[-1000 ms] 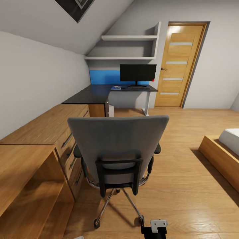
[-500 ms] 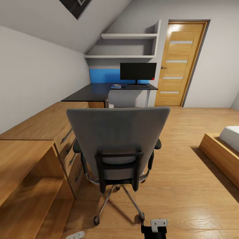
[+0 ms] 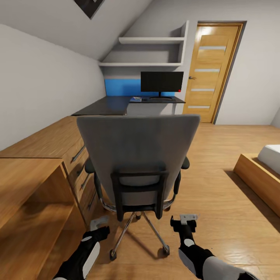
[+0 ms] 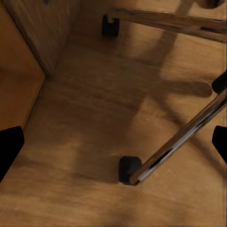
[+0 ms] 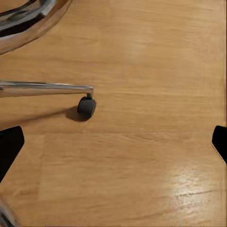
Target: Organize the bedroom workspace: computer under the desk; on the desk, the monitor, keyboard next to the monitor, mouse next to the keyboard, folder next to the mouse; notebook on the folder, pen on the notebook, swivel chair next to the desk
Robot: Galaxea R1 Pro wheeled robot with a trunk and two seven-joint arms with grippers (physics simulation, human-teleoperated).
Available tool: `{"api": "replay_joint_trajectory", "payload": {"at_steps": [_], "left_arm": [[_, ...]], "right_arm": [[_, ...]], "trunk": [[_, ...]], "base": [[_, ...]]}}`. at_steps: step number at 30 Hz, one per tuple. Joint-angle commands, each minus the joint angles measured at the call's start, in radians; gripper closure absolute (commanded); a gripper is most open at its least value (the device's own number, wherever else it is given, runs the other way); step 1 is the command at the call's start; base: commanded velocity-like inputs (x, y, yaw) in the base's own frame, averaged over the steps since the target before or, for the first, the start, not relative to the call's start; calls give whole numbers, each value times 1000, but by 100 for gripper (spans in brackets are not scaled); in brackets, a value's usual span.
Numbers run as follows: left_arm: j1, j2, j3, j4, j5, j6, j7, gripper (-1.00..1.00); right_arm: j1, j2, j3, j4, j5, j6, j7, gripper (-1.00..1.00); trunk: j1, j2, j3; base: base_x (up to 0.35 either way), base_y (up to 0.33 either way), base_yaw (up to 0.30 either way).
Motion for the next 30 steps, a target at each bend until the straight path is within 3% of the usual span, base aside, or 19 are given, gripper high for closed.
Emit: {"api": "replay_joint_trajectory", "payload": {"at_steps": [1, 4, 5, 8, 12, 15, 17, 30], "left_arm": [[-23, 0, -3, 13, 8, 14, 6, -100], [-56, -1, -3, 45, 8, 22, 3, -100], [-81, -1, -3, 65, 8, 24, 1, -100], [-103, 1, -2, 75, 9, 24, -1, -100], [-109, 1, -1, 77, 7, 12, -2, -100], [-110, 3, 0, 89, 5, -69, -3, -100], [-110, 4, 0, 101, 5, -91, -3, -100], [-110, 4, -1, 114, 3, -106, -4, -100]], "right_arm": [[-22, -13, -9, 0, -14, 13, -3, -100], [-57, -42, -22, -1, -27, 39, 3, -100], [-78, -60, -26, -1, -44, 59, 43, -100], [-98, -70, -27, -2, -72, 101, 105, -100], [-103, -70, -27, -2, -80, 103, 126, -100], [-104, -66, -21, 1, -80, 12, 135, -100], [-103, -65, -19, 1, -79, -10, 143, -100], [-102, -62, -16, 0, -78, -26, 191, -100]], "trunk": [[4, -8, -4], [15, -29, -14], [19, -36, -17], [31, -57, -26], [34, -64, -29], [34, -64, -29], [34, -64, -29], [34, -64, -29]], "base": [[0, 0, 0], [0, 0, 0], [0, 0, 0], [0, 0, 0], [0, 0, 0], [0, 0, 0], [0, 0, 0], [102, 0, 0]]}}
